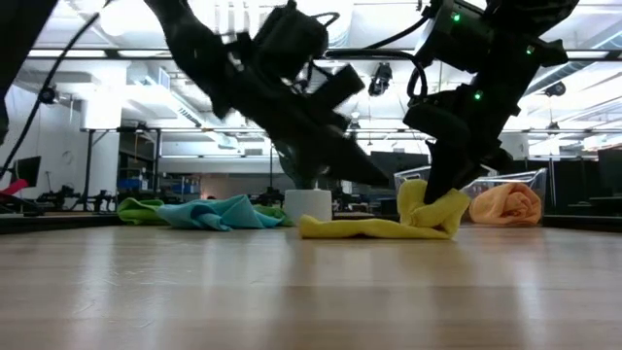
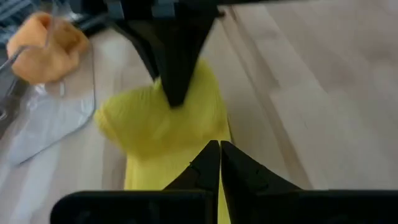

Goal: Roll microfiber towels into tight, uniform cylinder then place into a basket
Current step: Roll the yellow microfiber cloth

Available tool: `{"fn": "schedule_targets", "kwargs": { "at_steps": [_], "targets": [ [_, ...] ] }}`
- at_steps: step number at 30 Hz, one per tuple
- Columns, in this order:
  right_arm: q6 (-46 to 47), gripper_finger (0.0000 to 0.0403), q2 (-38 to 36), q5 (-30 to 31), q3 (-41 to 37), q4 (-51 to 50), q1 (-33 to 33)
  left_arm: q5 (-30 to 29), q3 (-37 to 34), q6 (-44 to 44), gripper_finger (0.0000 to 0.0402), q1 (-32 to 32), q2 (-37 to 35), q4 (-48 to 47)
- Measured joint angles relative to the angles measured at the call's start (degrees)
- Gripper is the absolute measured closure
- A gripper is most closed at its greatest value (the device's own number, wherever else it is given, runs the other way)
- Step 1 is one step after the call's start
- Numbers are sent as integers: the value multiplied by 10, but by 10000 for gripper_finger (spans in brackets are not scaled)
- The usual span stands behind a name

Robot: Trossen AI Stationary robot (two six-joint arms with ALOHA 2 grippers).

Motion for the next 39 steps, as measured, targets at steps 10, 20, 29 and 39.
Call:
{"fn": "schedule_targets", "kwargs": {
  "at_steps": [10,20,29,39],
  "targets": [
    [4,389,0,0,0,0,0,-183,52,-56,402,-37,139,192],
    [8,390,0,0,0,1,-1,-199,76,-191,402,-58,157,187],
    [8,390,0,0,0,4,-3,-211,89,-234,402,-55,174,188],
    [5,390,1,0,-11,-22,-2,-213,144,-258,402,-57,233,192]
  ]
}}
